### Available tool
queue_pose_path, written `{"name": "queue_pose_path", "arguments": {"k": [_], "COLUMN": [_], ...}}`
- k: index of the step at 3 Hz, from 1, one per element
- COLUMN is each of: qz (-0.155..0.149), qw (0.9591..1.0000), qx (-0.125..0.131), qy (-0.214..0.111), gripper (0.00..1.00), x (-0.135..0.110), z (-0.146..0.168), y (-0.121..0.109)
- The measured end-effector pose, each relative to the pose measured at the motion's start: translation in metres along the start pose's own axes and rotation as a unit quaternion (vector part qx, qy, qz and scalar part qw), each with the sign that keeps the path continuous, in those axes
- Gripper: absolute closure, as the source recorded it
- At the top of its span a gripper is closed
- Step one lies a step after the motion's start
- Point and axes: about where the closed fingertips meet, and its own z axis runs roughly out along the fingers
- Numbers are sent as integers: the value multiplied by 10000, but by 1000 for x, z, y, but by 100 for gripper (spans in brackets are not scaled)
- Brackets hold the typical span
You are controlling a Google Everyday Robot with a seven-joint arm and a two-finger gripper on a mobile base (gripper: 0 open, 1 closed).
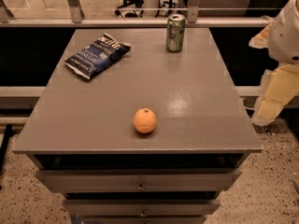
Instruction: Move green can near orange
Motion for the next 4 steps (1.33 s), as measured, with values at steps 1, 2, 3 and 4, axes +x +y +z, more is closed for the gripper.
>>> {"name": "queue_pose_path", "arguments": {"k": [1,2,3,4], "qz": [0,56,178,195], "qw": [10000,9996,9970,9967], "qx": [1,104,224,248], "qy": [0,-256,-715,-747], "gripper": [0,0,0,0], "x": [0,-8,-21,-22], "z": [0,32,82,82], "y": [0,-29,-83,-84]}}
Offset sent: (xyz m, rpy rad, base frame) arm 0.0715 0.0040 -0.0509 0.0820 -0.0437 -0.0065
